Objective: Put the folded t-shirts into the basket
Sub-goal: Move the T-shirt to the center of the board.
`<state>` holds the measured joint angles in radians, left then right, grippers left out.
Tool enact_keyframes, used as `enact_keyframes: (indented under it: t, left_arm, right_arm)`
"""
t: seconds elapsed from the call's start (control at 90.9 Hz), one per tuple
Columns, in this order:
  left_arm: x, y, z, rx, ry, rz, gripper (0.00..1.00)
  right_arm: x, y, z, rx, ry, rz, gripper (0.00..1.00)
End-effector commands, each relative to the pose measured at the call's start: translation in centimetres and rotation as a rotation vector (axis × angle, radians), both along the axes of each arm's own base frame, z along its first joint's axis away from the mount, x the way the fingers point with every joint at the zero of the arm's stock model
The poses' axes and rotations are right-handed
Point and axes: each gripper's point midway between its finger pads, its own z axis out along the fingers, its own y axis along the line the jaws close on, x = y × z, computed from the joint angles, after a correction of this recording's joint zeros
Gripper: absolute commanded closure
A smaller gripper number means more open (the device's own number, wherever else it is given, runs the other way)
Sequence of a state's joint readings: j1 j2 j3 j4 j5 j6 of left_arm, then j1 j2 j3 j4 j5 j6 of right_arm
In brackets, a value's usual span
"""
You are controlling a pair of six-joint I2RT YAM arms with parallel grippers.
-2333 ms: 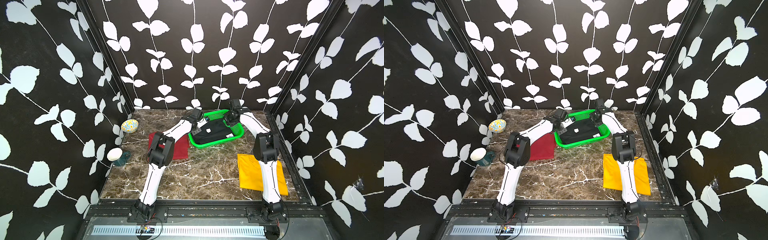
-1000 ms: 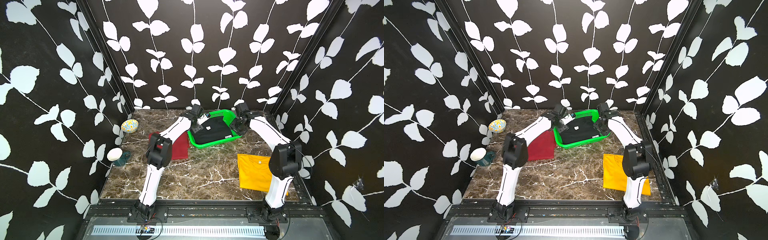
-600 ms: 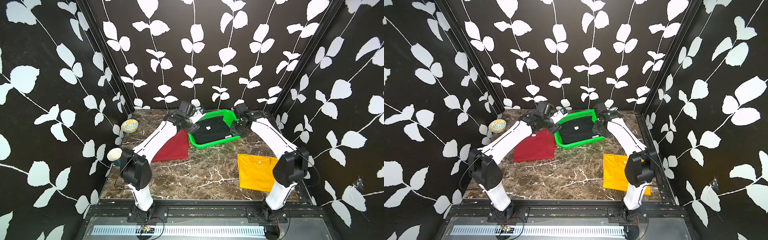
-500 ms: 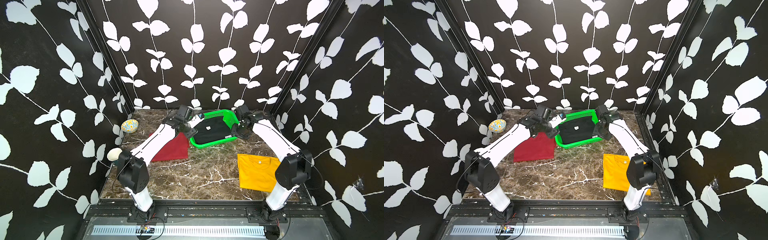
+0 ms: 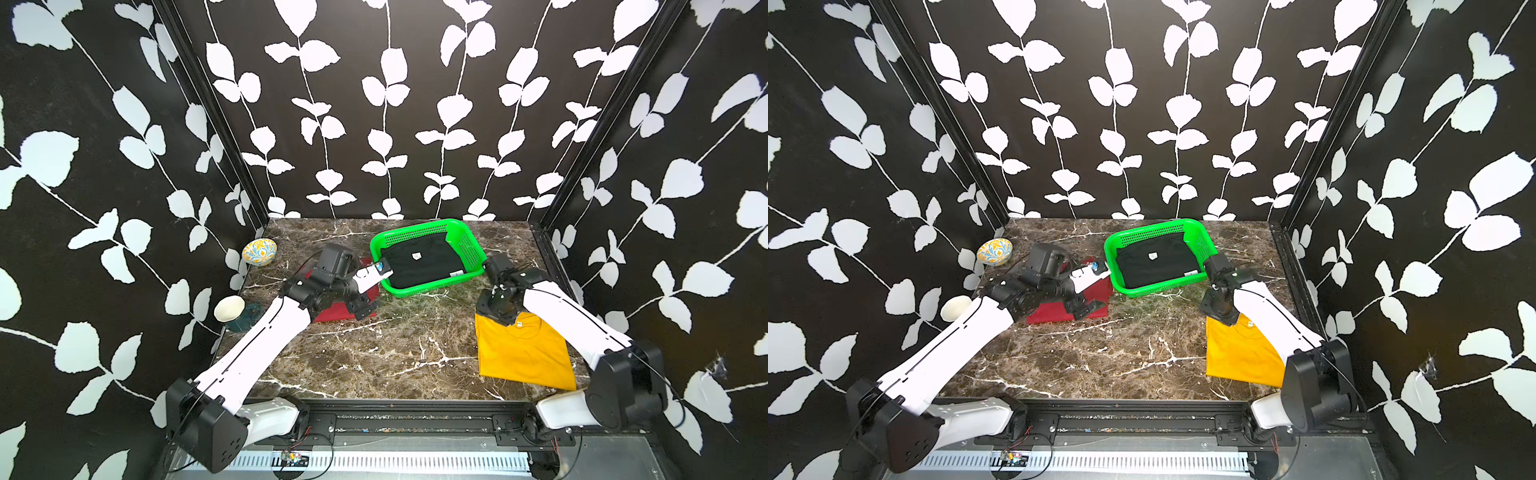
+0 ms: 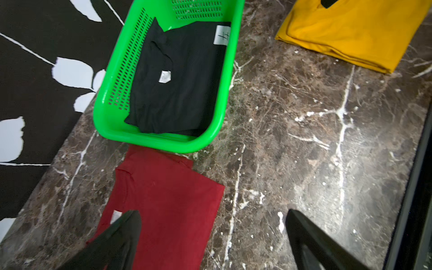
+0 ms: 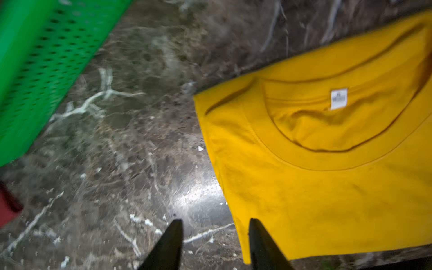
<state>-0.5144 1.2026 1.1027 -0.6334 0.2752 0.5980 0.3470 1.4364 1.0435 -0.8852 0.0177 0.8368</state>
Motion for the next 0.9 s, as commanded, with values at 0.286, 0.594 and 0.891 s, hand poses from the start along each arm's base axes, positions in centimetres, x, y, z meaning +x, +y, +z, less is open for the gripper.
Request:
enact_keyframes:
  t: [0.286, 0.594, 0.891]
  left_arm:
    - [-2.9, -1.1, -3.3, -0.083, 0.055, -0.110, 0.02]
    - [-1.5, -1.1, -6.0, -0.063, 0.100, -0.041, 0.01]
    - [-2.1, -2.3, -8.1, -0.075, 0.209, -0.072, 0.02]
  right_arm:
    - [-3.4, 1.5, -8.2, 0.000, 0.172, 0.083, 0.82]
    - [-10.9, 9.9, -11.5, 0.164, 0.288, 0.193, 0.82]
    - [-14.0, 20.7, -10.5, 0.227, 0.250, 0.398, 0.81]
